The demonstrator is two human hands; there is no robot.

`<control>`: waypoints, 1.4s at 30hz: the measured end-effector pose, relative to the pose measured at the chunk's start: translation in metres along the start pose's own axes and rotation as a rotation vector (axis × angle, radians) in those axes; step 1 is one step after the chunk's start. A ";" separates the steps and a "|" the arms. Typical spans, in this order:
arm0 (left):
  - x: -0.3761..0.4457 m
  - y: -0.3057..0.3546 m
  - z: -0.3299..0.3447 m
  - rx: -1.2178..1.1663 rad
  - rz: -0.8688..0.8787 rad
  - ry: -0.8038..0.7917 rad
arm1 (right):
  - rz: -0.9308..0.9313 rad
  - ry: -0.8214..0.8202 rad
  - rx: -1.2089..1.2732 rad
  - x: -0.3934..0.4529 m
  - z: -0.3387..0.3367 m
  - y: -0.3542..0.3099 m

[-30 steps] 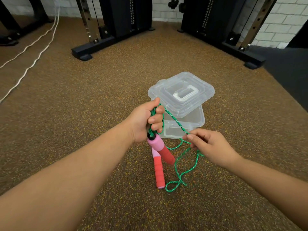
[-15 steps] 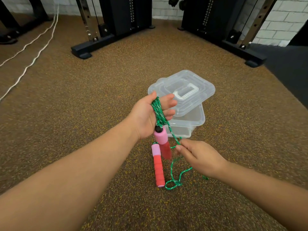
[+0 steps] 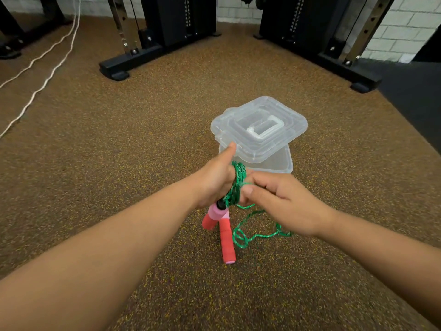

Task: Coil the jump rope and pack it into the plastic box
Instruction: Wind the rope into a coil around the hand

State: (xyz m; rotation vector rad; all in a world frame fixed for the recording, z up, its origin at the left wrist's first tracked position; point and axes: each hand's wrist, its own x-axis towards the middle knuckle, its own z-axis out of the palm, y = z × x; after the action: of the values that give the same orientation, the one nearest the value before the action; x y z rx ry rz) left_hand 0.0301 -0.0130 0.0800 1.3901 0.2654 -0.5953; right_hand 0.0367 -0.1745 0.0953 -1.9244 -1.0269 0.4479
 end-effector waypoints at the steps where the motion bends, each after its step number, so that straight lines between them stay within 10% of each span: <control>1: 0.000 -0.002 -0.001 0.047 0.003 -0.017 | 0.017 -0.007 0.094 0.002 -0.004 -0.003; 25: -0.010 0.007 -0.011 -0.139 0.048 -0.101 | 0.558 0.336 0.137 0.003 0.003 0.060; 42: -0.014 0.013 -0.013 -0.138 0.026 -0.105 | 0.348 0.238 0.126 -0.001 0.006 0.075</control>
State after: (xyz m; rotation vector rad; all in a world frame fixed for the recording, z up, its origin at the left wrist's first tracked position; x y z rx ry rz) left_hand 0.0278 0.0035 0.0954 1.2239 0.2003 -0.6153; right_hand 0.0681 -0.1918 0.0295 -1.9901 -0.5009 0.4520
